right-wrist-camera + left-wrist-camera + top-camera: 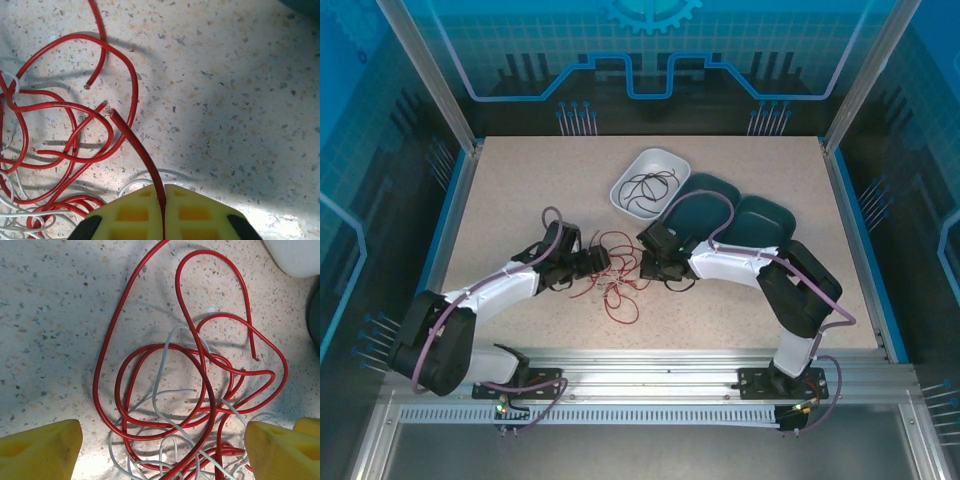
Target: Untangle the cables
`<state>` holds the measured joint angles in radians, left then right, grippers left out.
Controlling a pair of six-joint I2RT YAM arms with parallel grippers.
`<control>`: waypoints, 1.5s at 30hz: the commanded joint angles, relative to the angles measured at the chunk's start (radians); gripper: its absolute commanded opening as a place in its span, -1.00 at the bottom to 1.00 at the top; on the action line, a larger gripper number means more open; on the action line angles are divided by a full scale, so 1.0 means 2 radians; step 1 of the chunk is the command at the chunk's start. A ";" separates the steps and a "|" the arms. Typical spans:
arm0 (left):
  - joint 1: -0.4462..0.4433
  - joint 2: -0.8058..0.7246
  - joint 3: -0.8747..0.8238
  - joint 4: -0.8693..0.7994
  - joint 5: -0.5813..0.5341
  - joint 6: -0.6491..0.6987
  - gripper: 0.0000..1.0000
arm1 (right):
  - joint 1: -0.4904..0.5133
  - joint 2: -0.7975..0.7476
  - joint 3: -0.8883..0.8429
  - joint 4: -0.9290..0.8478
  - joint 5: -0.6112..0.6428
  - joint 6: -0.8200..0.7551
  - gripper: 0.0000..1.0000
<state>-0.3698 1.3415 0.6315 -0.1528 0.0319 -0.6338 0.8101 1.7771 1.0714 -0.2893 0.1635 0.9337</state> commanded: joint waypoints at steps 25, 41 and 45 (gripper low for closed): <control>-0.024 0.065 -0.007 0.049 -0.035 0.004 -0.07 | 0.093 -0.127 0.136 -0.103 0.203 -0.185 -1.00; -0.024 0.081 -0.008 0.054 -0.042 -0.002 -0.57 | 0.093 -0.268 0.123 -0.006 0.205 -0.314 -1.00; -0.024 0.085 -0.007 0.055 -0.042 -0.003 -0.57 | 0.093 -0.290 0.133 0.001 0.208 -0.336 -1.00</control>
<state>-0.4156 1.4937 0.6308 -0.0452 -0.0334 -0.6300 0.9882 1.2224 1.3220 -0.3386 0.5510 0.3264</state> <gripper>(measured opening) 0.213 0.062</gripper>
